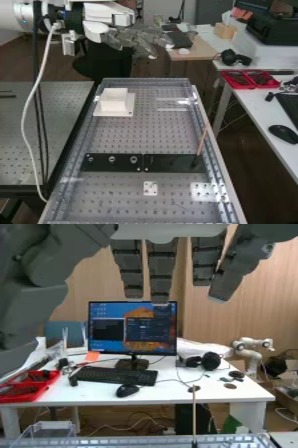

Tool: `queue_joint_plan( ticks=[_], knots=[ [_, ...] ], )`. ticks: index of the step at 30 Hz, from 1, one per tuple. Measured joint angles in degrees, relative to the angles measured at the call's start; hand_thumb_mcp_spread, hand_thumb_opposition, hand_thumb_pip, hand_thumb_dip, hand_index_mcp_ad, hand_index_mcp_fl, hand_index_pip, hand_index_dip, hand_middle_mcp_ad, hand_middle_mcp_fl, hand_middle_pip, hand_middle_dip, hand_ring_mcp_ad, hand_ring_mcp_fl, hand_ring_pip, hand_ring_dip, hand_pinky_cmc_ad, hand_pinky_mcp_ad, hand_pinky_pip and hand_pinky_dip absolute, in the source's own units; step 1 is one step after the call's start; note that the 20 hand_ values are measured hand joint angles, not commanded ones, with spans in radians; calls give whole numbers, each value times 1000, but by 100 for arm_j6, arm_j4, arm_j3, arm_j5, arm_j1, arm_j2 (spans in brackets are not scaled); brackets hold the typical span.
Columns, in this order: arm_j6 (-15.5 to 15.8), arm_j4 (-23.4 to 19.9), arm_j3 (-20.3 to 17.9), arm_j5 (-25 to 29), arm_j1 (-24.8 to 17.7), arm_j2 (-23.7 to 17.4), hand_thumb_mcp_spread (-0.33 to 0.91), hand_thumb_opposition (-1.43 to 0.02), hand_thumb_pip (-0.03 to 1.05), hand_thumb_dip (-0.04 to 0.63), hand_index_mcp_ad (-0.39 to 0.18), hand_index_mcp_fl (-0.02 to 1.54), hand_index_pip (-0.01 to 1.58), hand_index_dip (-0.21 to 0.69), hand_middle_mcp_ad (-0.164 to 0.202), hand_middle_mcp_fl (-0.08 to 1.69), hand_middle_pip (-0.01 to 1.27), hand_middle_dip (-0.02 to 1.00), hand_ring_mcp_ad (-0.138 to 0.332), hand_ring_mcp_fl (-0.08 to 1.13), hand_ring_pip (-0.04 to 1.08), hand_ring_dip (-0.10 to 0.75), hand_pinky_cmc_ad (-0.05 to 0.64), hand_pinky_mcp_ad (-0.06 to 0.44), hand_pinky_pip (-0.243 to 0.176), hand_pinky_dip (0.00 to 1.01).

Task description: Grab the drill bit and place it in the clear container

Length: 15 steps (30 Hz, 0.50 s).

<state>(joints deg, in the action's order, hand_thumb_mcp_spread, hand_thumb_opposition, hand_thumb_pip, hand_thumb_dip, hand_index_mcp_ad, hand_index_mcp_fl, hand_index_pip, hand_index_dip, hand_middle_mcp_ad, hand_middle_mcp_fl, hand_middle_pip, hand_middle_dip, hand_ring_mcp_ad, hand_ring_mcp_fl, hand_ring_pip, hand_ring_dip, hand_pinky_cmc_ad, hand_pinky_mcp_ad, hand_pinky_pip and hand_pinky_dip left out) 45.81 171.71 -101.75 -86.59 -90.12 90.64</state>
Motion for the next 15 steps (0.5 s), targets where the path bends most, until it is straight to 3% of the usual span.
queue_joint_plan(
  ticks=[4, 15],
  knots=[
    [212, 106, 26, 63, -24, 16, 195, -653, 394, 21, -17, 157, 101, 394, 65, 187, 117, 218, 232, 12, 91, 86, 323, 187, -77, 499],
    [333, 113, 85, -99, -17, 85, 183, -653, 393, 23, -19, 216, 86, 394, 63, 188, 120, 216, 244, 12, 94, 86, 326, 185, -77, 468]
  ],
)
